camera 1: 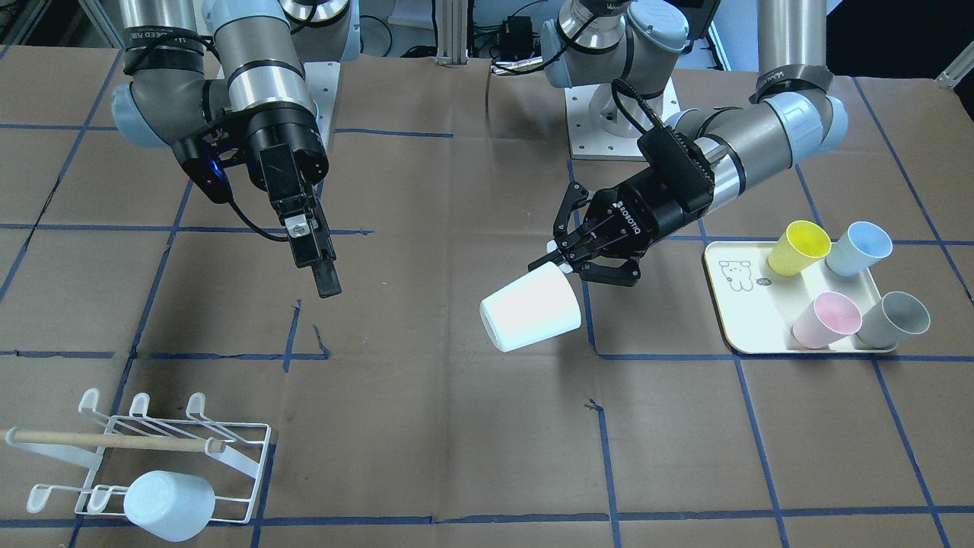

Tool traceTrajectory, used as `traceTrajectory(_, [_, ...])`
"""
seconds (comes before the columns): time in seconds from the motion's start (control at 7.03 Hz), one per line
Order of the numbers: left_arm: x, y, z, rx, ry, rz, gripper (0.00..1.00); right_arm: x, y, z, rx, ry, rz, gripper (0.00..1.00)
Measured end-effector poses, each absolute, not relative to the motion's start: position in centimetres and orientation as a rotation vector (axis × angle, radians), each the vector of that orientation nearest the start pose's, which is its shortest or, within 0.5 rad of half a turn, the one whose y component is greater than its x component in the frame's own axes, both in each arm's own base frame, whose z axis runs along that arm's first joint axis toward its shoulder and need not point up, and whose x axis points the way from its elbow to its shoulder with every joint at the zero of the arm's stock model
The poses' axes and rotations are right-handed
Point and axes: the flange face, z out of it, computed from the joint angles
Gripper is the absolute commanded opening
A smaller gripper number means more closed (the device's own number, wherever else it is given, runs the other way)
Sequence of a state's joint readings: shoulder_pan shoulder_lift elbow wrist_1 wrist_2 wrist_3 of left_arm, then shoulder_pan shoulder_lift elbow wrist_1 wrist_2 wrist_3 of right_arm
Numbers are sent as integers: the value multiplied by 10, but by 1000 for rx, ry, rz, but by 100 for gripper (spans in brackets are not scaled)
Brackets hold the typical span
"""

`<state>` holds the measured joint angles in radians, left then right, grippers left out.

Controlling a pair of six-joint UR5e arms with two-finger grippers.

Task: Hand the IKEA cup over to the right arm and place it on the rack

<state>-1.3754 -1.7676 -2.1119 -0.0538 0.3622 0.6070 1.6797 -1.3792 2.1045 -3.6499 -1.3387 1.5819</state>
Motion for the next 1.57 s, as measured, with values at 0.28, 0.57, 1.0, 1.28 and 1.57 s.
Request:
traceTrajectory(0.28, [-147,-495,358,-987,-1779,1283,4,218,-473,388,1177,1562,-746,100])
traceTrajectory(0.57, [-159,-488,356,-1016,-1763,1288,4,235,-471,393,1188,1591,-687,100])
traceTrajectory(1.0, [-161,-482,353,-1027,-1757,1298,5,259,-462,400,1255,1628,-569,100])
traceTrajectory(1.28, [-161,-482,353,-1028,-1756,1299,5,259,-451,414,1307,1674,-519,100])
traceTrajectory(1.57, [-161,-481,353,-1029,-1756,1300,6,268,-441,422,1307,1702,-489,99])
